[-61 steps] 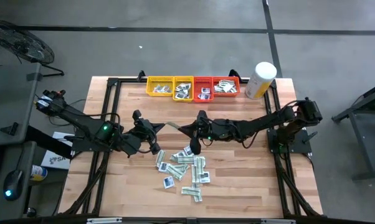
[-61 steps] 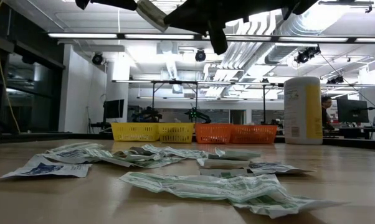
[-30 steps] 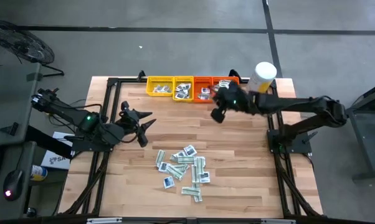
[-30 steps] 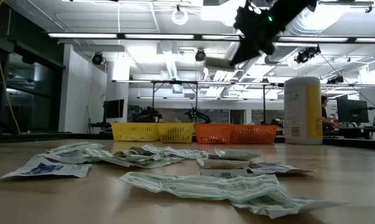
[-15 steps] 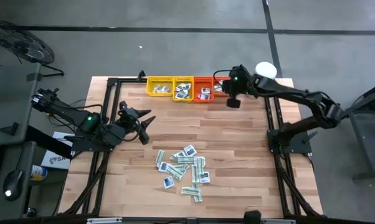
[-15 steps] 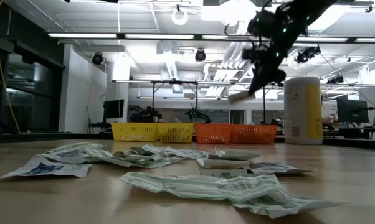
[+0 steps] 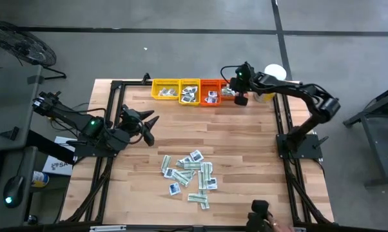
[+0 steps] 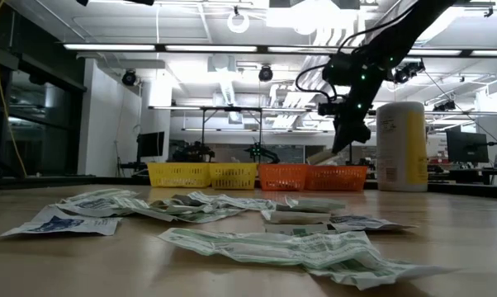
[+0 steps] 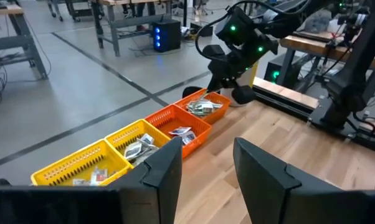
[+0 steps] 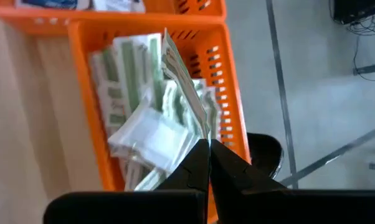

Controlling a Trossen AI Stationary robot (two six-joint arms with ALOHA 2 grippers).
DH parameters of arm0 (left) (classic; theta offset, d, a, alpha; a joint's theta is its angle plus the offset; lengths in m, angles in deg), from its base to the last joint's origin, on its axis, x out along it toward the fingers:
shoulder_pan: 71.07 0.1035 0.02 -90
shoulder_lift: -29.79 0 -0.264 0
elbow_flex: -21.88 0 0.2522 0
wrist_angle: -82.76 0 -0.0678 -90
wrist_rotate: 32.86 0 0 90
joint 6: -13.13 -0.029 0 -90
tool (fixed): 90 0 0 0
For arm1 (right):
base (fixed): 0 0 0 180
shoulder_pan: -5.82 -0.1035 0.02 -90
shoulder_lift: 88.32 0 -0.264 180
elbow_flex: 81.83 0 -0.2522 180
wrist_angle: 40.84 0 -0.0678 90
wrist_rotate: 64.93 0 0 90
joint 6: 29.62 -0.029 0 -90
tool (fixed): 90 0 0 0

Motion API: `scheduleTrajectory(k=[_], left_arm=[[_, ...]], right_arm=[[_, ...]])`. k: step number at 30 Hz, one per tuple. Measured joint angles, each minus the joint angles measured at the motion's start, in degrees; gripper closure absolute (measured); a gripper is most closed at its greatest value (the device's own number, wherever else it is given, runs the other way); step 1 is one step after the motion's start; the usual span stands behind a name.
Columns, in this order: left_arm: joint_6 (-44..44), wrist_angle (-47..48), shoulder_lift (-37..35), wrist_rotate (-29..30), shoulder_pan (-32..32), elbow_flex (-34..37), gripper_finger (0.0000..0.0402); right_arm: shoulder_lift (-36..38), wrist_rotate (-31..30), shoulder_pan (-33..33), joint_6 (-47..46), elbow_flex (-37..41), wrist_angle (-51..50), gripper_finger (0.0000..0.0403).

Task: Pick & Place First Aid Supplies
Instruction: Put the green pad into the right orange bin

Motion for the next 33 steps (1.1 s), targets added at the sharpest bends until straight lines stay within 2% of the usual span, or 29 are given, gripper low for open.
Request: scheduleTrajectory(k=[6,13,16,21,28,31,33], left_arm=[[4.75,2.31,0.00,-0.15,0.00,0.02,0.0257],[7.93,3.13,1.07,-0.19,0.00,0.94,0.0257],[10.04,3.26,1.95,-0.06,0.00,1.76,0.0257],[15.64,3.26,3.72,-1.30,0.00,2.78,0.0257],[24.32,6.29,7.59,-8.87,0.02,3.67,0.0257],[28.87,8.96,9.88,-14.93,0.92,3.67,0.0257],[34.26,11.39,11.15,-20.98,2.74,3.67,0.0257]], right_arm=[[-0.67,2.31,0.14,0.51,0.00,3.28,0.0391],[-0.67,1.93,0.14,-0.22,0.00,3.20,0.0309],[-0.66,0.00,0.05,-2.16,0.00,3.23,0.0275],[1.35,-2.76,-0.88,-7.33,0.00,2.76,0.0251],[5.95,2.70,-5.30,-17.40,0.00,2.67,0.0249],[7.51,7.43,-7.65,-20.84,0.00,2.67,0.0249],[8.38,9.33,-9.53,-23.48,0.00,2.69,0.0249]])
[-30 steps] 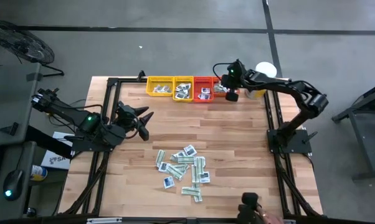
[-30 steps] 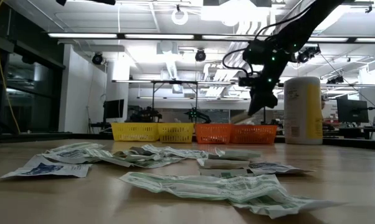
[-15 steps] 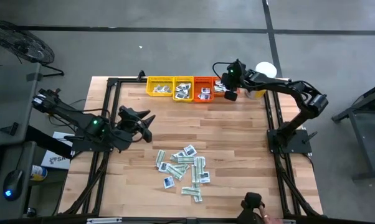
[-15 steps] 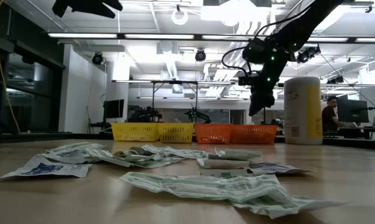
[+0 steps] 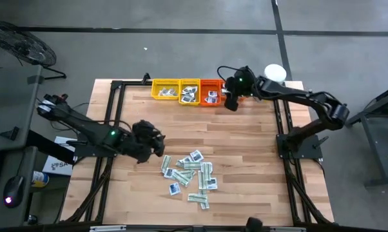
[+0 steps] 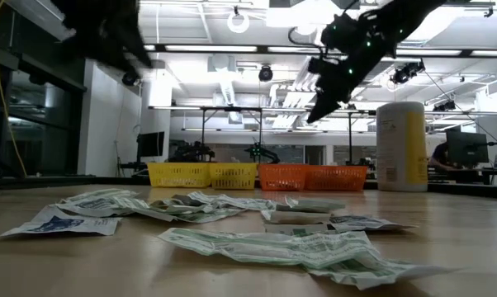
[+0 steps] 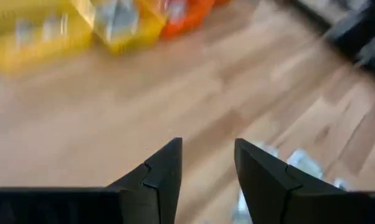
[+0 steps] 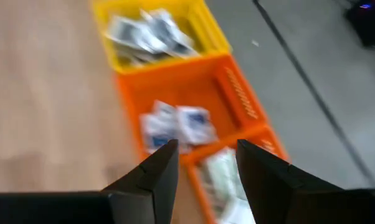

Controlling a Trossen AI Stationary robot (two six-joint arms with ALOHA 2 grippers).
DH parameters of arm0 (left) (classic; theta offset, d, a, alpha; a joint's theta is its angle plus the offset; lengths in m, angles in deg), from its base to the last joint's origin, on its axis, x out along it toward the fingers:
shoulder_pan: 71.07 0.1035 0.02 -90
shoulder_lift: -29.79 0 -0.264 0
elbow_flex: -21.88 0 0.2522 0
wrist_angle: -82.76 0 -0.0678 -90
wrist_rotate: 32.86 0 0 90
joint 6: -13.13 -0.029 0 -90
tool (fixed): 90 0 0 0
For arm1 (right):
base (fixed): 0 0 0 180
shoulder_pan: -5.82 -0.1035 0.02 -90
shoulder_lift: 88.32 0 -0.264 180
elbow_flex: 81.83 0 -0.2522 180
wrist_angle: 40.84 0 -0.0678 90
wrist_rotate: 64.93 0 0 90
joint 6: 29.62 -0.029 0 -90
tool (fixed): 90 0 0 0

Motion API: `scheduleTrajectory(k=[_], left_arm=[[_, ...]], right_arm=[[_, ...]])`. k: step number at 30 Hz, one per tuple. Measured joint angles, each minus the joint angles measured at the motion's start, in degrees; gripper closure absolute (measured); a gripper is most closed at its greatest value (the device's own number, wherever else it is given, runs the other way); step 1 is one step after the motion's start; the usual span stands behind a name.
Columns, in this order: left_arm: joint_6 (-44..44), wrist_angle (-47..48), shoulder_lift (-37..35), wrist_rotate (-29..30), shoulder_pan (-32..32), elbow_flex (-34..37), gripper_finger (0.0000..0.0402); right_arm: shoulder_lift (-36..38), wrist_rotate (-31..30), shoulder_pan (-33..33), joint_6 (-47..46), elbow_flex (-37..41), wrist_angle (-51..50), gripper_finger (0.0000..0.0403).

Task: Pick & Place First Aid Supplies
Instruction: Put the green pad into the right orange bin

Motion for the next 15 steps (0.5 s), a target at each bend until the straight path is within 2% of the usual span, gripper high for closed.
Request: scheduleTrajectory(k=[4,7,12,15], left_arm=[[10.94,8.11,2.82,-13.23,4.87,0.00,0.0257],[11.36,11.07,3.80,-21.27,8.17,0.04,0.0257],[1.91,0.29,3.71,-31.18,12.40,3.95,0.0257],[1.03,-4.23,3.72,-34.59,13.47,8.02,0.0257]], right_arm=[[1.28,1.24,-4.07,-6.08,0.00,-0.46,0.0249],[2.01,1.05,-7.52,-10.34,0.00,-1.54,0.0249],[2.97,-1.33,-13.96,-17.90,-0.02,-4.46,0.0249],[3.71,-4.64,-18.20,-21.61,-0.02,-5.70,0.0249]])
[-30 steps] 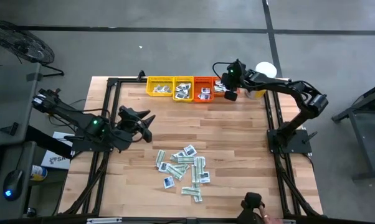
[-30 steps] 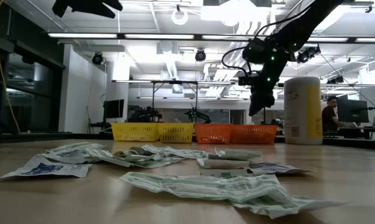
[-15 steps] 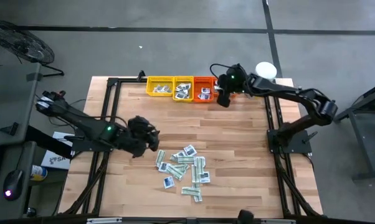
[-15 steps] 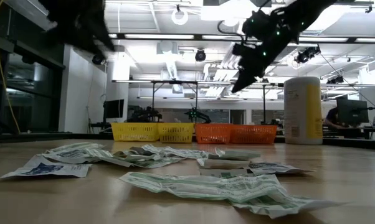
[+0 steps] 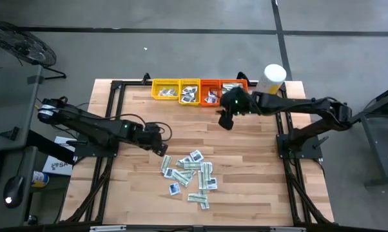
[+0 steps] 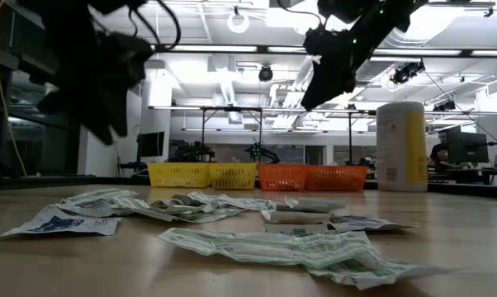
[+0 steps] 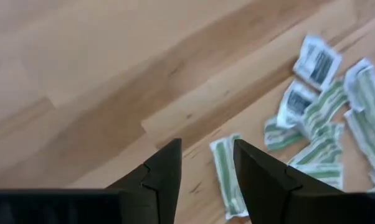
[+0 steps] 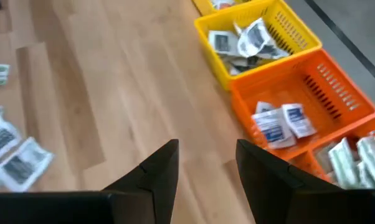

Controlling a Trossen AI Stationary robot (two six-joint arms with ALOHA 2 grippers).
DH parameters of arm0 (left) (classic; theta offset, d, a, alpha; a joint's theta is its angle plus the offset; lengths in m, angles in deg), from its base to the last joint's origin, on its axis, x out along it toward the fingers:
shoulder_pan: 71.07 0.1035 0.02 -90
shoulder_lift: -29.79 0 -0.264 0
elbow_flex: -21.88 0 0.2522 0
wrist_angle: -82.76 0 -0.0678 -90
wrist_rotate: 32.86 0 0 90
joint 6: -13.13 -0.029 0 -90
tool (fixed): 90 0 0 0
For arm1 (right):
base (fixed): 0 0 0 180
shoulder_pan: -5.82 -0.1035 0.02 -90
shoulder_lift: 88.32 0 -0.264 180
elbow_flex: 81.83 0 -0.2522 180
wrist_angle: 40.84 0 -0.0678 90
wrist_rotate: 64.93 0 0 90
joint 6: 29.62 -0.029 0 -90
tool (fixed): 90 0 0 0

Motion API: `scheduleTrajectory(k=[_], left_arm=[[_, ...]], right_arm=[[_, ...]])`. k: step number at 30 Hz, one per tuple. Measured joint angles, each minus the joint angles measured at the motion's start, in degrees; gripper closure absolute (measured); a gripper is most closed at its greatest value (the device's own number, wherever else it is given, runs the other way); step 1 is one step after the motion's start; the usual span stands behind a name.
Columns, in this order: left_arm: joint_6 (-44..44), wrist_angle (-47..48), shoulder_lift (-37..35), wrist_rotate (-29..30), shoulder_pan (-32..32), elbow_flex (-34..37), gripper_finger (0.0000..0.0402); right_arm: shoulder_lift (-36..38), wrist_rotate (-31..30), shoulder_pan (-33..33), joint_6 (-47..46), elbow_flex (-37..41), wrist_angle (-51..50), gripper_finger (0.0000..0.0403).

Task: Pick & Place First Aid Supplies
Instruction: Put the green pad into the right orange bin

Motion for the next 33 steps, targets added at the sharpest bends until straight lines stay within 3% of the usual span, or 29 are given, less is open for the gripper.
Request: scheduleTrajectory(k=[9,16,27,33], left_arm=[[2.88,-19.62,-0.38,-8.00,-0.12,12.51,0.0257],[6.04,-31.01,-0.35,-9.89,-0.12,20.24,0.0257],[7.13,-50.13,-0.40,-12.18,-0.12,30.37,0.0255],[7.15,-51.41,-0.38,-11.85,-0.12,30.84,0.0209]], right_arm=[[0.57,-4.34,-11.63,-11.63,0.00,-0.26,0.0249],[0.57,-10.28,-18.76,-15.69,0.00,-0.32,0.0249],[0.57,-13.49,-21.90,-20.90,0.00,-0.39,0.0249],[0.57,-13.55,-21.83,-21.35,0.00,-0.39,0.0249]])
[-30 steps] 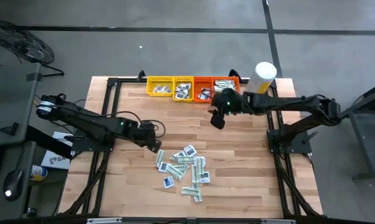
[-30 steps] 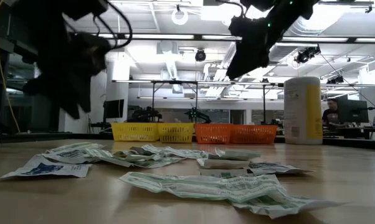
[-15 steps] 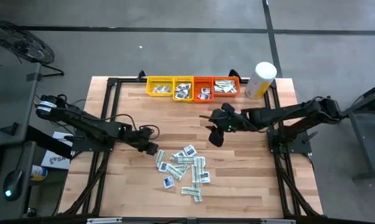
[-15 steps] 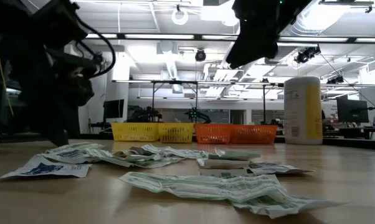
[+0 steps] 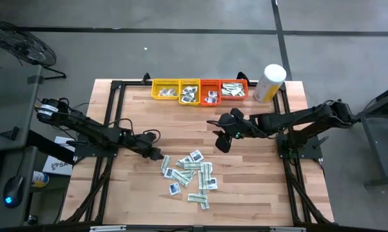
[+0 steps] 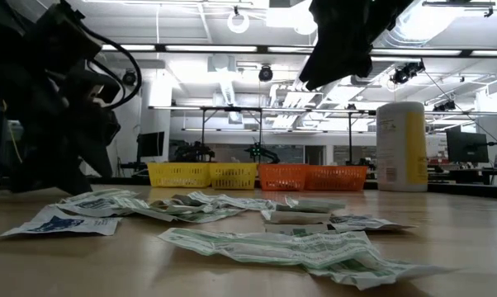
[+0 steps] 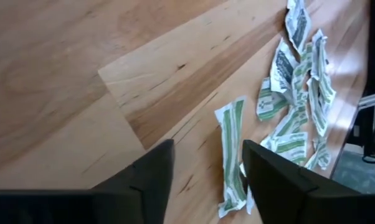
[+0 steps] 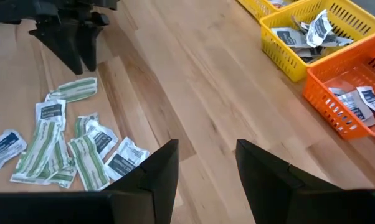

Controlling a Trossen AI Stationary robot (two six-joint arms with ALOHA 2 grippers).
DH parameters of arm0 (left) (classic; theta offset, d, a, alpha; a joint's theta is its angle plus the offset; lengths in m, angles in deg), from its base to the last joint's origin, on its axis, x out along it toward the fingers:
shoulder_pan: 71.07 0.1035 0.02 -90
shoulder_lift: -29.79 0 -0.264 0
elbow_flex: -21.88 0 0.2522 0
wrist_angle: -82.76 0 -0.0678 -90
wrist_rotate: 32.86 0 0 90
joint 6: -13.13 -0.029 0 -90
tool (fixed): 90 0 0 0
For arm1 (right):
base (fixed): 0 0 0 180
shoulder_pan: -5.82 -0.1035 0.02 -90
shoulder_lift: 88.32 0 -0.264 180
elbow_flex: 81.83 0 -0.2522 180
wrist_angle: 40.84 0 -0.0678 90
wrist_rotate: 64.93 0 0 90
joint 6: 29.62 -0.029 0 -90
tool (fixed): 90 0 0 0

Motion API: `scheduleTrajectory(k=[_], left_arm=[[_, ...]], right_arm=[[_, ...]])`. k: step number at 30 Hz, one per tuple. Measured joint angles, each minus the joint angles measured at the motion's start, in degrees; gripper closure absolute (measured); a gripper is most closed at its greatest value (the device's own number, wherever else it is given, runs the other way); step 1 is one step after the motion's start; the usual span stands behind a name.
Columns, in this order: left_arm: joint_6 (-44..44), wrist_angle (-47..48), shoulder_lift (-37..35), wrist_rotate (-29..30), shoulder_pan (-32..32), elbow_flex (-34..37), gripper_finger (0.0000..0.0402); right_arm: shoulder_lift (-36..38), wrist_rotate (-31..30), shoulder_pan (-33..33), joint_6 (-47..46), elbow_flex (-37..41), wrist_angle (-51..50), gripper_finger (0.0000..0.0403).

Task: Pick & Place First Aid Supplies
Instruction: Put the green pad into the right orange bin

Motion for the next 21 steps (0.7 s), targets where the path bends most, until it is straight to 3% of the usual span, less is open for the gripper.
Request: scheduleTrajectory(k=[6,15,21], left_arm=[[0.42,-1.58,1.94,-0.35,0.00,-0.02,0.0160],[0.91,-11.44,8.26,-0.55,0.00,0.02,0.0156],[1.72,-12.61,10.91,-0.60,0.00,-0.85,0.0157]], right_arm=[[-0.02,-1.53,0.00,0.00,0.00,0.03,0.0249],[-0.02,-2.14,0.00,0.02,0.00,0.13,0.0249],[-0.02,-2.12,0.00,0.02,0.00,0.15,0.0249]])
